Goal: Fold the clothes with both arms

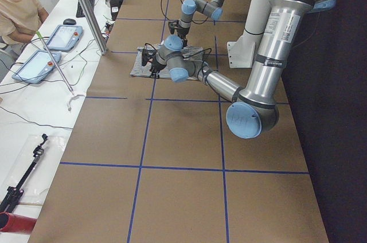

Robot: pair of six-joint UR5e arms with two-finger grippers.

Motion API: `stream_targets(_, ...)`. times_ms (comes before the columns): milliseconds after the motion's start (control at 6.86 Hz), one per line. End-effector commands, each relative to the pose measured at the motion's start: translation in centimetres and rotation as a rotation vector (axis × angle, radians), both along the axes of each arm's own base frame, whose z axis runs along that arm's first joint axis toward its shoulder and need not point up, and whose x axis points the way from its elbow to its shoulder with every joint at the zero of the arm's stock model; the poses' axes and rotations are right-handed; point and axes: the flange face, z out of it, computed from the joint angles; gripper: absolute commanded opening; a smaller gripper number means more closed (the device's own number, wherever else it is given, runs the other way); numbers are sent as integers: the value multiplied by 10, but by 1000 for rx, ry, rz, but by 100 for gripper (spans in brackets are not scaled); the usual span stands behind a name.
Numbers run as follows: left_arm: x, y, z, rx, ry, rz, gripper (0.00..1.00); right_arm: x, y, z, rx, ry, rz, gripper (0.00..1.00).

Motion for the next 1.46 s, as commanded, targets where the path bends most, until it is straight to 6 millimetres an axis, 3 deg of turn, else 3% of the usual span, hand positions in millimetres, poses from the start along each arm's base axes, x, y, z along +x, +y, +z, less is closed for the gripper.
stream_targets(0, -10, 11, 2, -3, 4, -5, 47, -28, -13, 0, -14, -16, 15, 100)
stream_targets(437, -10, 10, 2, -3, 2, -6, 47, -19, -21, 22, -21, 12, 11, 100)
stream_targets(583, -10, 10, 3, -6, 3, -5, 47, -10, -23, 40, -20, 27, 5, 100)
stream_targets(875, -10, 10, 4, -8, 0, -7, 47, 30, -30, 60, -3, 23, -6, 100)
stream_targets(1166, -10, 9, 5, -10, 0, -7, 47, 52, -39, 54, -11, 38, 17, 100)
stream_targets(1312, -10, 9, 5, -10, 0, -7, 47, 61, -38, 91, -27, 75, 18, 100)
